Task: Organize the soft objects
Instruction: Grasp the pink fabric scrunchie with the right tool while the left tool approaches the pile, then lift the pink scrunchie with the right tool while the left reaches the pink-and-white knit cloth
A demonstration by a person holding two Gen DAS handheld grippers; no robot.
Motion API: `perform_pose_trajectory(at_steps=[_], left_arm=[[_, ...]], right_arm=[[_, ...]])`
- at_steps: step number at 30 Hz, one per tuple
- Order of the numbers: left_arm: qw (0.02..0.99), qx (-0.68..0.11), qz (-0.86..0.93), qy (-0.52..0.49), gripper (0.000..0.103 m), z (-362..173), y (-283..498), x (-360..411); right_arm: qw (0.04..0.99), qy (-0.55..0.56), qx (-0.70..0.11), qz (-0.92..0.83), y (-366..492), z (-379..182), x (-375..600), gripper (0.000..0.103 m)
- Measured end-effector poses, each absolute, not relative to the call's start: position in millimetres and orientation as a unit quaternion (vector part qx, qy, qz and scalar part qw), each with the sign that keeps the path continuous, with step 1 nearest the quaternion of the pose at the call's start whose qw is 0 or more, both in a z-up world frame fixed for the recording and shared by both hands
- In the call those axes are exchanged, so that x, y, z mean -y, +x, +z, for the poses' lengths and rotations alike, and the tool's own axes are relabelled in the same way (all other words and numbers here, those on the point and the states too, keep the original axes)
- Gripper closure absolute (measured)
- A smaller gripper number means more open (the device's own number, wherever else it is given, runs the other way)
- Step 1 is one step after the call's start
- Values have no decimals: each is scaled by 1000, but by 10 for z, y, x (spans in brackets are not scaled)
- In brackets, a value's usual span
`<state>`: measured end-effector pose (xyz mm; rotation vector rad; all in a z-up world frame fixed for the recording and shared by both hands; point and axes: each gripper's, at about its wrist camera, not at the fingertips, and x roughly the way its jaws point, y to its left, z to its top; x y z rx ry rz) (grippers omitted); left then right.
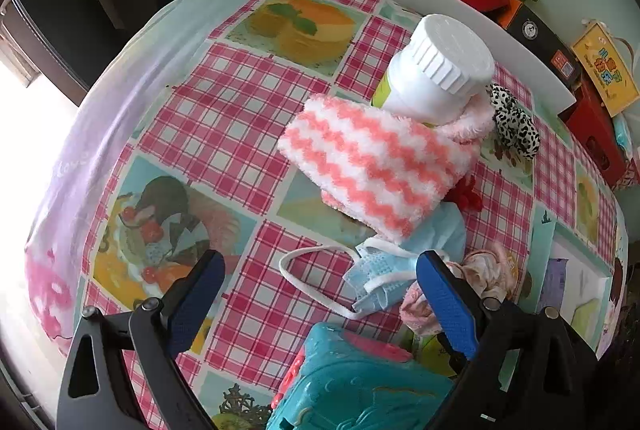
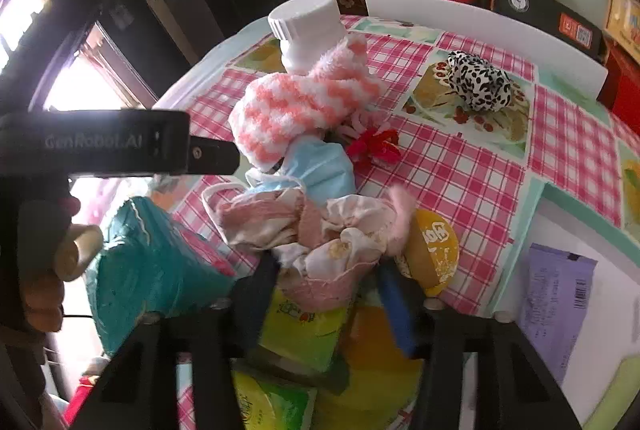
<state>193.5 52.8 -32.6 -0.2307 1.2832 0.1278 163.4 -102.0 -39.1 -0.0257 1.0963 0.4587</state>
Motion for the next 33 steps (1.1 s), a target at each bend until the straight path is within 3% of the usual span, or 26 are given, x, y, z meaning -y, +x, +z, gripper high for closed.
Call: perform_pose_trajectory(at_steps=[12, 33], left_arm=[[798, -591, 58, -108, 6, -284, 1956, -462], [828, -551, 49, -93, 7, -84, 2113, -288]], right_arm=[[836, 19, -505, 213, 1677, -337, 1133, 85], [869, 51, -457, 183, 1585, 103, 1507, 85]])
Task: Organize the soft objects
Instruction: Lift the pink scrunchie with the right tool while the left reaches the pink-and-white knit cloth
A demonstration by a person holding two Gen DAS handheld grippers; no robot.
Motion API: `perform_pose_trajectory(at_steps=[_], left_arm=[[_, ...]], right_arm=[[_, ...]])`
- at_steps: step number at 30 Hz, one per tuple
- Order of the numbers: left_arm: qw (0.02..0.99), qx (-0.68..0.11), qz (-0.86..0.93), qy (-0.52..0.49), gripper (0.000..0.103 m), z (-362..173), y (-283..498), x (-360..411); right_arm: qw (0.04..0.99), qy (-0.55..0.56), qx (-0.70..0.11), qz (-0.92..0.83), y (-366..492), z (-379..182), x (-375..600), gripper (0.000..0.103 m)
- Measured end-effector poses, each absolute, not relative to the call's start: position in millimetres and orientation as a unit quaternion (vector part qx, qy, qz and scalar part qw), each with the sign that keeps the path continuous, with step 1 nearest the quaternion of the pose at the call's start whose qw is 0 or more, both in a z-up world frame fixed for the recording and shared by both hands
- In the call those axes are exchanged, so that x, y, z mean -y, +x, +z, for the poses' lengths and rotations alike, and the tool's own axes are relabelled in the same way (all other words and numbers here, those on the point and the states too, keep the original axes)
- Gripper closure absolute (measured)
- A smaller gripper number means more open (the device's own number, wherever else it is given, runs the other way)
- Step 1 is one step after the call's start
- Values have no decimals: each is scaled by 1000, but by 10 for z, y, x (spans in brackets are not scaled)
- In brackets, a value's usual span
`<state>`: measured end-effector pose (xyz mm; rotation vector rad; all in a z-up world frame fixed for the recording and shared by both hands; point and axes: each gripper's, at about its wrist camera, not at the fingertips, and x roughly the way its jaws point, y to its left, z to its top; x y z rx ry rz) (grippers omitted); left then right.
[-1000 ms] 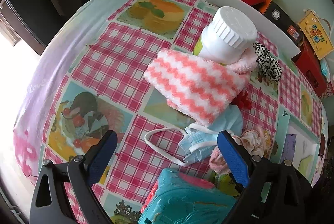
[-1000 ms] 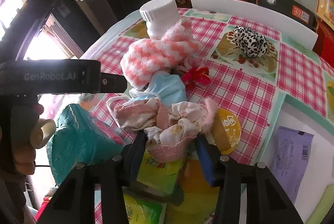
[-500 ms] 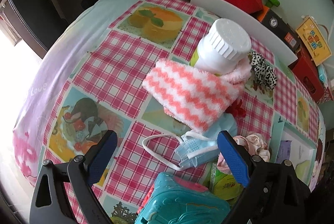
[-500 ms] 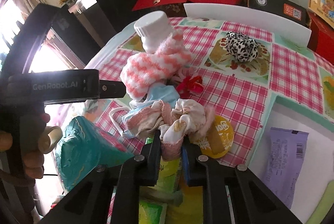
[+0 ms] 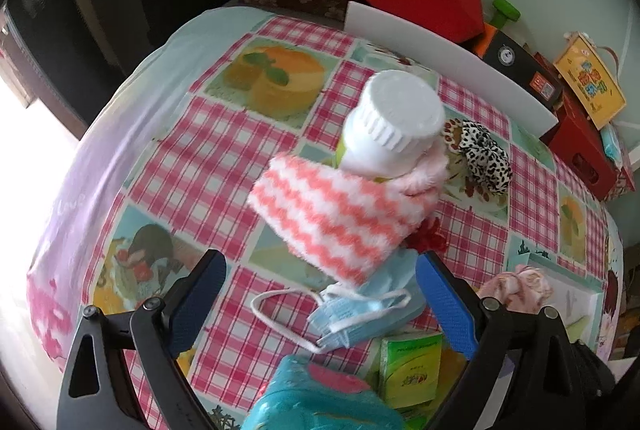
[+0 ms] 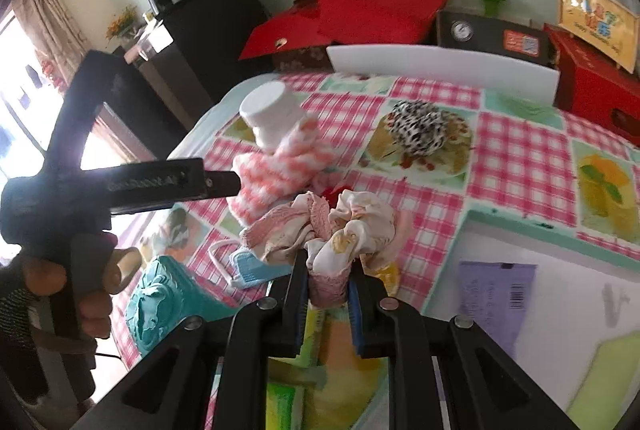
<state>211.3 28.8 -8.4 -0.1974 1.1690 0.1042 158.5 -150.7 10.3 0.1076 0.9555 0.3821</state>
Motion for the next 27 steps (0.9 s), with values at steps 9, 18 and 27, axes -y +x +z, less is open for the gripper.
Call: perform_pose_trajectory(at_steps=[9, 18, 27], left_arm=[[830, -552, 49, -55, 12, -142, 2274, -59], [823, -565, 64, -26, 14, -254, 2388, 75], [812, -578, 80, -6, 45, -359, 2493, 63]], right_arm=[[878, 69, -444, 165, 1542, 230, 1718, 85], [879, 85, -443, 155, 1546, 243, 1831, 85], [879, 98, -440, 154, 1543, 249, 1918, 85]])
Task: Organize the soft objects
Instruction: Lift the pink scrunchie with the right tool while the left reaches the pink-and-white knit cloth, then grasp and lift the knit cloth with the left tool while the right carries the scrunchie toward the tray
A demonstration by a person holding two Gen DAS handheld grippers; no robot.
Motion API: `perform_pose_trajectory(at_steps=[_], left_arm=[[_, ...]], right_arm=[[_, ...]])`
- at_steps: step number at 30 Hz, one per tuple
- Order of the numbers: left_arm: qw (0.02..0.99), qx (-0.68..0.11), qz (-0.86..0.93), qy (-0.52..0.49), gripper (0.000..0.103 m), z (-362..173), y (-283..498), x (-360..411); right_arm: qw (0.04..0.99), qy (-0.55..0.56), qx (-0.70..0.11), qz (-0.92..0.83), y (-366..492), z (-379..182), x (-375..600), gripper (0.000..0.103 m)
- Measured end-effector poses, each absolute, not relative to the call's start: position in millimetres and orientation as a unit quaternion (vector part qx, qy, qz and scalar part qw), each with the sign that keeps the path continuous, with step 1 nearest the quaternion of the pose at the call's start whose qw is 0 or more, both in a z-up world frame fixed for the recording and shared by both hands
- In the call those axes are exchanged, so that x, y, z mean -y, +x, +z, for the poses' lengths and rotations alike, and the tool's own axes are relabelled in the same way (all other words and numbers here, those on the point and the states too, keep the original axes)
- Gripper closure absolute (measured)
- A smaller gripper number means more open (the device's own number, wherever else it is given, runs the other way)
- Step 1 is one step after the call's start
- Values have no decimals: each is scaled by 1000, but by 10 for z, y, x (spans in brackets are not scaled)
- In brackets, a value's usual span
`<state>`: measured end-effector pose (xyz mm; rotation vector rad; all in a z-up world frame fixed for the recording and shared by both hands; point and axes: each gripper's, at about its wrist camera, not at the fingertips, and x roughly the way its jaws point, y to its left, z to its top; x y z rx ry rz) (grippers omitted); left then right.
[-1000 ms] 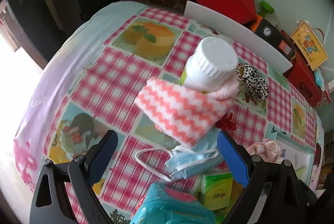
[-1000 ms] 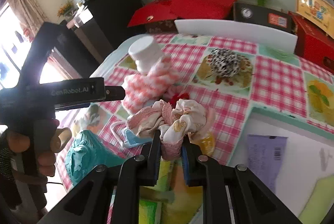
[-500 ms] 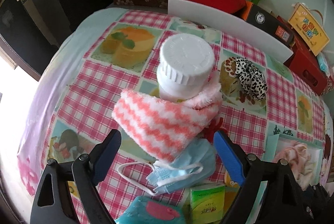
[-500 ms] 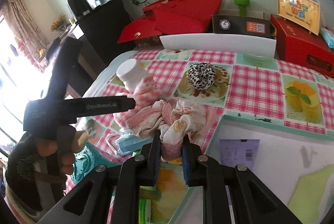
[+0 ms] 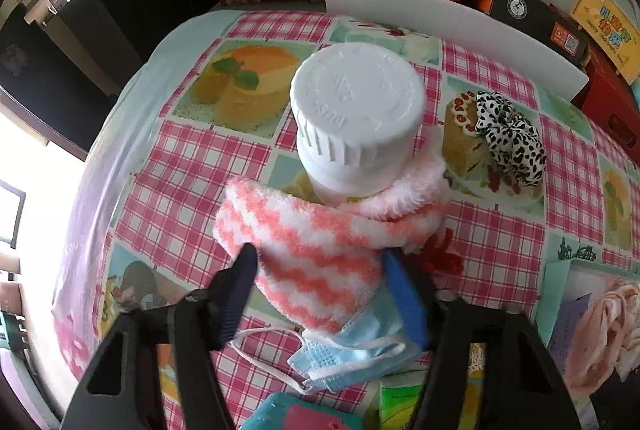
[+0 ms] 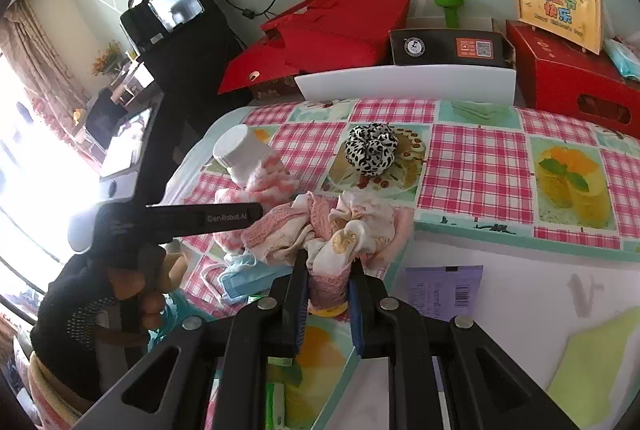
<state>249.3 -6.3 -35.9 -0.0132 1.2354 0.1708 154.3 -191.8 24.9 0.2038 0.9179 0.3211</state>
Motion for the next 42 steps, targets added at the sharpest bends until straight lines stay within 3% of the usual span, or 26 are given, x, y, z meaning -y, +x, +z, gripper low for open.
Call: perform_pose_trajectory(at_steps=[5, 15, 31, 42], left_arm=[[809, -582, 72, -17, 68, -406, 2498, 24], [818, -569, 65, -54, 90, -339, 2461, -119], [832, -530, 3, -162, 95, -138, 2337, -313], [847, -499, -27, -181, 95, 135, 2241, -320]], right_arm=[[878, 100, -442, 151, 1545, 232, 1926, 85], [878, 100, -443, 151, 1548, 233, 1923, 85], [879, 100, -442, 151, 1538, 236, 1925, 85], [883, 103, -432, 150, 1506, 299, 1959, 85]])
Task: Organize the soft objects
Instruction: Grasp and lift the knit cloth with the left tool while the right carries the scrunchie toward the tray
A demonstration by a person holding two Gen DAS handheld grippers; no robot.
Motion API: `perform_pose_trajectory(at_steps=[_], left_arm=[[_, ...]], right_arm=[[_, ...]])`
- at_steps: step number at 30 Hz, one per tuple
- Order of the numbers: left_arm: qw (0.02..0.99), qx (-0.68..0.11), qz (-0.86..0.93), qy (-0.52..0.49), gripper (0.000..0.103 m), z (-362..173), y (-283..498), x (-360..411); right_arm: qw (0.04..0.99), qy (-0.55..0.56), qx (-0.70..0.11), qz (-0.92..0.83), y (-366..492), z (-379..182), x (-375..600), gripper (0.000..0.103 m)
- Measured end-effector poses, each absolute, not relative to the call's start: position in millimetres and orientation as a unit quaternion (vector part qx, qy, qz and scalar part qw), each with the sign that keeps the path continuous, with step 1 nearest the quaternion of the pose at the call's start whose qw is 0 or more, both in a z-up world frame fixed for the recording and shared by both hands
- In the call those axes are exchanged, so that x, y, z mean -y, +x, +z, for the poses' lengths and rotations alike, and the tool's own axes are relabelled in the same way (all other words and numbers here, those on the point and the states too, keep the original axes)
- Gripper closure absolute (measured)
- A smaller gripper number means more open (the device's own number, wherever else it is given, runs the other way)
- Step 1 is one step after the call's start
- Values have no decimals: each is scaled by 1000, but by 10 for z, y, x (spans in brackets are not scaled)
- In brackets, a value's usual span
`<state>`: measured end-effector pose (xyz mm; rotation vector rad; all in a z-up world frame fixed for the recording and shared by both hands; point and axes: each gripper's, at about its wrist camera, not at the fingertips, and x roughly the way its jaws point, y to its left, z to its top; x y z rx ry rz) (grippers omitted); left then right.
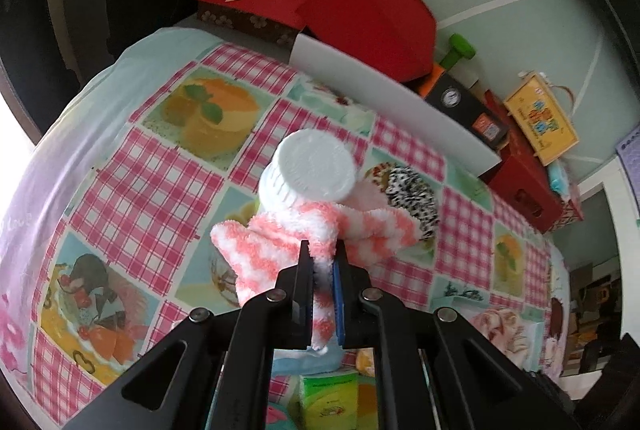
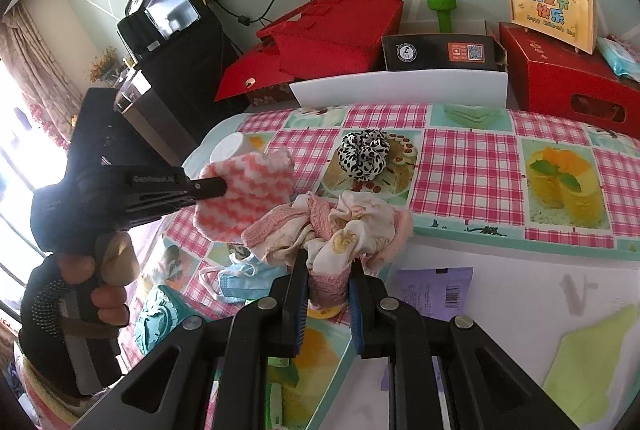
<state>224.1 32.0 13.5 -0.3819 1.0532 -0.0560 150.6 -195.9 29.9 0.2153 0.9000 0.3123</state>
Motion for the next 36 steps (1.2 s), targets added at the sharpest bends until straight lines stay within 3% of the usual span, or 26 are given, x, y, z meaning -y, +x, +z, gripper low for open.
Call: perform_pose_trajectory(at_steps=[21, 36], left_arm=[[881, -411, -106, -210, 95, 871, 1906, -222], [893, -379, -181, -164, 95, 1249, 1657, 322]], right_arm=[[902, 121, -389, 143, 1355, 598, 2137, 85], [939, 145, -312, 29, 880, 1090, 2988, 85]])
